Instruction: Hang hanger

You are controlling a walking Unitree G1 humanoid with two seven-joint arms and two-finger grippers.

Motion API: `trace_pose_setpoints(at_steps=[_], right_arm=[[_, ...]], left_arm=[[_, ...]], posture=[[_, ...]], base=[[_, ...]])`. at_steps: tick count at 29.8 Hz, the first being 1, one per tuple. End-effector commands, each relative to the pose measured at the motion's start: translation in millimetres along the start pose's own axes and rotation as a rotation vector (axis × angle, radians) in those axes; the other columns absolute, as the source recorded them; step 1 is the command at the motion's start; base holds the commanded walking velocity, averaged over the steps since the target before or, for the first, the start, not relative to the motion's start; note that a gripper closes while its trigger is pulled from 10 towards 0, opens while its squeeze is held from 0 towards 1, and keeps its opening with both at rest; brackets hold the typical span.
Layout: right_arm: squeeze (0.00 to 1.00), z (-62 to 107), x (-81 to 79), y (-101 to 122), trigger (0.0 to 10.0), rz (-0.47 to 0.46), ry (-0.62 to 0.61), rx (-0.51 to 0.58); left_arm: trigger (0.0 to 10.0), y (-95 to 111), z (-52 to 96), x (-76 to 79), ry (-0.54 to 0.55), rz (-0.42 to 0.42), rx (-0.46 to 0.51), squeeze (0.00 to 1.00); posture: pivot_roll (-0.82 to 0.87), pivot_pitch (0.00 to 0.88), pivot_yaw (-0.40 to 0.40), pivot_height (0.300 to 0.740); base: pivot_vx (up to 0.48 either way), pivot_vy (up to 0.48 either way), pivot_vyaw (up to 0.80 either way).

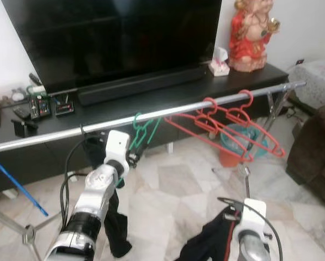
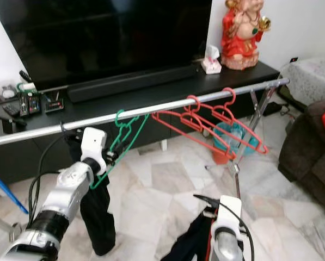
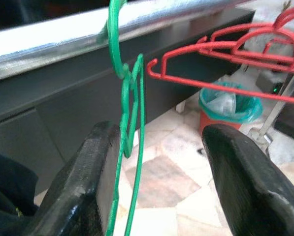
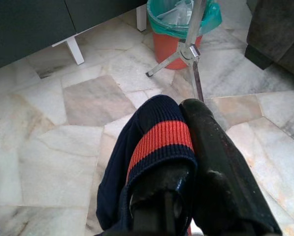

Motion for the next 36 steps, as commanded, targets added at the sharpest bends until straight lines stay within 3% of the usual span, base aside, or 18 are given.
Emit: trace_pose_setpoints(at_steps=[1,3,4,5,6,18,23,24,26,27,36], right_arm=[[0.00,-0.6,-3.9,4,10.0,-0.015,-0.003,0.021],[0.00,-0.5,-6.0,7,10.0,-0.023,-0.001,0.033],[0.00,0.0,-7.5,8,10.0,-0.021,0.003,0.040],[0.00,0.0,-7.5,8,10.0,-0.021,0.003,0.040],[0.00,0.3,-8.3,9,10.0,-0.013,0.007,0.045],[0.00,1.5,-12.1,12,10.0,-0.021,0.007,0.066],[0.00,0.3,-11.2,13,10.0,-0.019,0.009,0.068],[0.00,0.1,-11.1,13,10.0,-0.019,0.010,0.070],[0.00,0.0,-11.0,14,10.0,-0.018,0.011,0.072],[0.00,-0.1,-10.7,14,10.0,-0.018,0.011,0.073],[0.00,0.2,-14.3,13,10.0,-0.013,0.028,0.069]], left_arm=[[10.0,2,-4.8,-4.1,0.019,-0.009,-0.004,0.00],[10.0,3,-8.2,-6.2,0.029,-0.010,-0.011,0.00],[10.0,3,-9.4,-7.7,0.036,-0.010,-0.015,0.37],[10.0,3,-9.4,-7.7,0.036,-0.010,-0.015,0.37],[10.0,4,-10.3,-9.2,0.040,0.000,-0.014,1.00],[10.0,11,-19.6,-23.2,0.118,-0.039,-0.031,1.00],[10.0,10,-23.1,-18.4,0.110,-0.032,-0.046,1.00],[10.0,9,-23.8,-17.6,0.109,-0.037,-0.054,0.23],[10.0,8,-24.2,-17.3,0.109,-0.041,-0.060,0.23],[10.0,8,-24.4,-18.0,0.117,-0.039,-0.066,0.00],[10.0,-9,-23.5,-12.4,0.101,0.014,-0.144,0.00]], posture=[[-0.01,0.000,0.075,0.740],[-0.02,0.000,0.082,0.740],[-0.02,0.000,0.084,0.740],[-0.02,0.000,0.084,0.740],[-0.02,0.000,0.087,0.740],[-0.02,0.000,0.099,0.740],[-0.03,0.000,0.097,0.740],[-0.03,0.000,0.096,0.740],[-0.03,0.000,0.096,0.740],[-0.03,0.000,0.095,0.740],[-0.03,0.000,0.097,0.740]], base=[[0.000,0.000,0.00],[0.000,0.000,0.00],[0.000,0.000,0.00],[0.000,0.000,0.00],[0.000,0.000,0.00],[0.000,0.000,0.00],[0.000,0.000,0.00],[0.000,0.000,0.00],[0.000,0.000,0.00],[0.000,0.000,0.00],[0.000,0.000,0.00]])
Point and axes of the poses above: a point about 5 cm out from each wrist's last joint towards the gripper, its own z axis pointing back from the gripper into the wrist, its own y axis along the axis of the wrist's last joint, x = y × z, the point moved 5 cm from there along -z, pointing out of the wrist towards the gripper
